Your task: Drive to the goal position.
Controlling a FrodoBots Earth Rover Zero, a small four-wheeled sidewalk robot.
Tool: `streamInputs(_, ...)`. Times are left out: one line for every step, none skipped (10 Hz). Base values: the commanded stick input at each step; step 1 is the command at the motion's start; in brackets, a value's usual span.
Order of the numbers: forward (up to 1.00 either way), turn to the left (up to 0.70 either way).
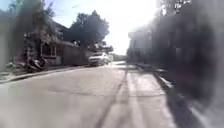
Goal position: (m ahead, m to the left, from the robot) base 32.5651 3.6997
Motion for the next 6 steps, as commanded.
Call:
streamInputs(1.0,-0.16)
streamInputs(1.0,-0.35)
streamInputs(1.0,-0.38)
streamInputs(1.0,-0.38)
streamInputs(1.0,-0.38)
streamInputs(1.0,-0.38)
